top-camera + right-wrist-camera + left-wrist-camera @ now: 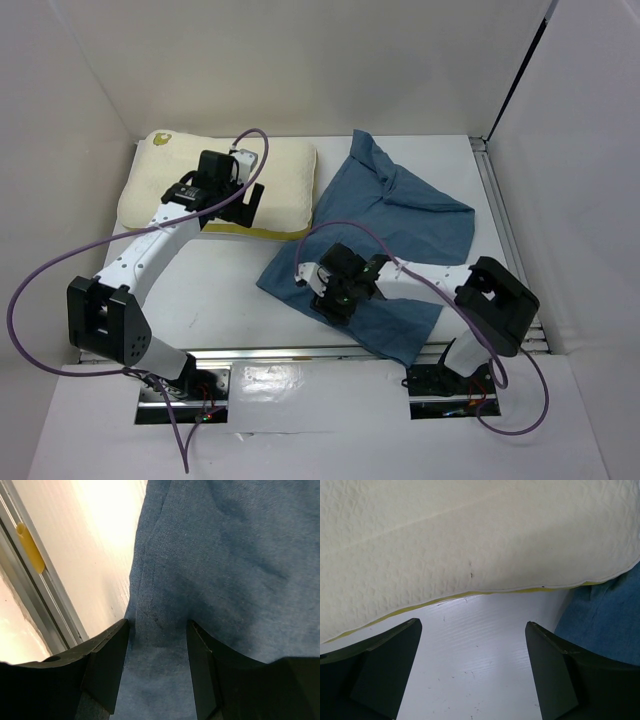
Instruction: Put the pillow into the pillowcase
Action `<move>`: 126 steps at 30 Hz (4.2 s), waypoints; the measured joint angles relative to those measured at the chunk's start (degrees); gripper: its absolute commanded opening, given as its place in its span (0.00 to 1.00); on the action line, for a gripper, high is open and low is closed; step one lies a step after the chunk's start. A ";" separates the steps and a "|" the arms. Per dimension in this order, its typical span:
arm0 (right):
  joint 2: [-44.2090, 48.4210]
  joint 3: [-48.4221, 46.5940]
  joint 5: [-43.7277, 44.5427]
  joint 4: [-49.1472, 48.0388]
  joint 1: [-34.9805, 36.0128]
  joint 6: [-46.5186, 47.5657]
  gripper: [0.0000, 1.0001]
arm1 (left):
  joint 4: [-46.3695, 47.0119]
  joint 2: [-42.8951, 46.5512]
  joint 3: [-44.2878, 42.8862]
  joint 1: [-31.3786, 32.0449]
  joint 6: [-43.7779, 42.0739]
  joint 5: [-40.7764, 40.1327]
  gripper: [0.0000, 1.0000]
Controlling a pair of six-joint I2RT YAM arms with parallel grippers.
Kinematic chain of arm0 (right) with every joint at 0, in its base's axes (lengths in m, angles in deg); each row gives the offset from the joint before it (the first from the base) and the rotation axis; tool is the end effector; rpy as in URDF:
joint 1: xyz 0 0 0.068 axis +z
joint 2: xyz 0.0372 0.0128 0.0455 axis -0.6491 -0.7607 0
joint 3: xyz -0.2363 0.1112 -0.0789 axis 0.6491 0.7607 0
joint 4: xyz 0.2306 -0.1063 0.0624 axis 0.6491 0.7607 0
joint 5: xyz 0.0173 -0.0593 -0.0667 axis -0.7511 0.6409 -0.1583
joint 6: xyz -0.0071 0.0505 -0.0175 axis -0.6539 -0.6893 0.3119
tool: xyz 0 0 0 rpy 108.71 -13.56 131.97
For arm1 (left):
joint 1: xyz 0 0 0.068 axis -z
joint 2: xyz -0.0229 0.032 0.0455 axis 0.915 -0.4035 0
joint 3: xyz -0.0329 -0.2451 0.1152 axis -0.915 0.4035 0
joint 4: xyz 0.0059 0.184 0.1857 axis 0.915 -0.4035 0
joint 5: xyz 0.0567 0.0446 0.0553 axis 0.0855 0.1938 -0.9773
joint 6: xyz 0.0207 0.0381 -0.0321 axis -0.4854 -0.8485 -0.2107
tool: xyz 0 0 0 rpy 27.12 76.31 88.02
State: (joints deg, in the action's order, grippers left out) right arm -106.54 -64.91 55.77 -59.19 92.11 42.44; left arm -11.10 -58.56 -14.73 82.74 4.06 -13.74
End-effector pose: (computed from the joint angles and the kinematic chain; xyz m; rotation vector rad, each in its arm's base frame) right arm 0.1716 0.2325 0.1649 -1.6386 2.1756 0.5462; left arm 0.3144 -0.0881 0.3179 0.2829 2.2901 0.0213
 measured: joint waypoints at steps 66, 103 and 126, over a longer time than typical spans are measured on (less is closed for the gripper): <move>-15.28 -20.61 -0.57 0.72 -32.89 -3.72 0.00 | -1.44 -28.17 -30.71 -1.11 -21.99 14.19 0.95; -16.52 -23.28 -4.09 6.54 -34.67 -3.52 0.00 | -10.82 -49.11 -46.95 -3.32 -41.79 24.85 0.00; -30.34 -40.87 -6.60 5.75 -34.25 -11.47 0.00 | -35.34 -3.21 -24.81 -6.25 -41.38 51.56 0.00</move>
State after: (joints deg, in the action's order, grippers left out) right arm -136.87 -105.79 49.17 -53.44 57.86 30.97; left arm -46.44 -61.77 -39.54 76.49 -37.32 37.82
